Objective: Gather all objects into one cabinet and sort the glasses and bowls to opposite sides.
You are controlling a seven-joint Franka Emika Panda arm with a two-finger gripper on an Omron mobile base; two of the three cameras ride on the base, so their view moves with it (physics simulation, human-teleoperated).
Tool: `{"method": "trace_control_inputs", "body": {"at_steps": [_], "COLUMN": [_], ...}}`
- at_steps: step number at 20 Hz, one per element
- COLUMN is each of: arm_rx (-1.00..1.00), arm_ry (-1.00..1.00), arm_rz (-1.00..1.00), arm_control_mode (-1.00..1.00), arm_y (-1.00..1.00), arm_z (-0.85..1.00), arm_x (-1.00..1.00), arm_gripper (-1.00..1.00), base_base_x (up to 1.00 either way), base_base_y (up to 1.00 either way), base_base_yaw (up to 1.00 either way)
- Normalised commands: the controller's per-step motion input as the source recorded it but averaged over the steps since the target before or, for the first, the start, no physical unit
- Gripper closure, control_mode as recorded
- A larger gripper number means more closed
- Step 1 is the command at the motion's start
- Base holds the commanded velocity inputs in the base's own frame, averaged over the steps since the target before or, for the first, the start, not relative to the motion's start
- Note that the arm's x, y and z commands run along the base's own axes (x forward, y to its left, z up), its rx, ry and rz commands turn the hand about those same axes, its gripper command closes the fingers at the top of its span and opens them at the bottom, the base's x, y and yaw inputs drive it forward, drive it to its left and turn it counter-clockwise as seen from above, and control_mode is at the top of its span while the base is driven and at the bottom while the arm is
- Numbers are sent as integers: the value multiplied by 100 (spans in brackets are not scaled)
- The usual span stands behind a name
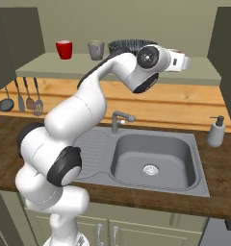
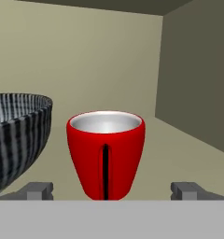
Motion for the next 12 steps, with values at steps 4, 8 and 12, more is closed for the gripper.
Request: {"method": "trace_control_inputs", "body": {"at_steps": [4, 8, 12], "arm_rx": [0, 0, 0], "arm_ry": [0, 0, 0], "arm_rz": [0, 0, 0], "arm_control_mode": [-100, -100, -100], "arm_y": [0, 0, 0], "arm_z": [0, 0, 0], "arm_x": [5, 5, 5], "arm_gripper": [-100, -100, -100], "base_base_x": [0, 0, 0], "base_base_y": [0, 0, 0], "base_base_yaw": [0, 0, 0]}}
